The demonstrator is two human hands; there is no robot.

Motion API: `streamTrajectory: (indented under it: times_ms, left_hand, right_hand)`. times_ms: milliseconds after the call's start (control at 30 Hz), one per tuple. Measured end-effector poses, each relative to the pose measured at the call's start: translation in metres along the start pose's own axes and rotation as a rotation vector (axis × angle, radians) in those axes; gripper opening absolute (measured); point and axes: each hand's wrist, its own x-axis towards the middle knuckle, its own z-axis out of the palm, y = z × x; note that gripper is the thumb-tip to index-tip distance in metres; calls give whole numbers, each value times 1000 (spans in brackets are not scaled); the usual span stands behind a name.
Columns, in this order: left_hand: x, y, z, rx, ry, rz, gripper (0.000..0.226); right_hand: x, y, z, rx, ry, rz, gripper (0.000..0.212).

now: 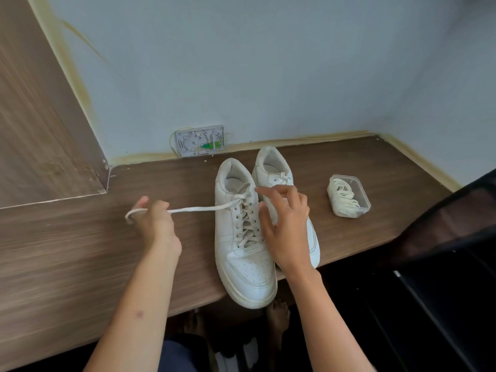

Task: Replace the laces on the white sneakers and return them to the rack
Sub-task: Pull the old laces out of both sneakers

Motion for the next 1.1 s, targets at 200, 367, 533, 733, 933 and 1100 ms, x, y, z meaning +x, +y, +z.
streamTrajectory:
  times_ms: [200, 367, 533, 733, 933, 1100]
  left_hand:
    - [1, -8, 0, 481, -53, 239, 109]
    - [-8, -1, 0, 535, -48, 405, 100]
    - [-15, -1, 1, 531, -357, 815, 46]
    - [-22, -21, 10, 932, -725, 1340, 25]
    - [-23, -20, 14, 741, -751, 1171, 28]
    - [-40, 13, 7, -178, -870, 250, 26]
  right_hand:
    - [3, -2, 16, -82, -60, -94, 22]
    - [6, -5, 20, 169, -54, -91, 11]
    - [8, -5, 6, 326, -190, -29, 14]
    - [9, 8, 7, 133, -172, -61, 33]
    - [10, 7, 5, 211, -118, -19, 31]
    - [8, 7, 3, 223, -146, 16, 31]
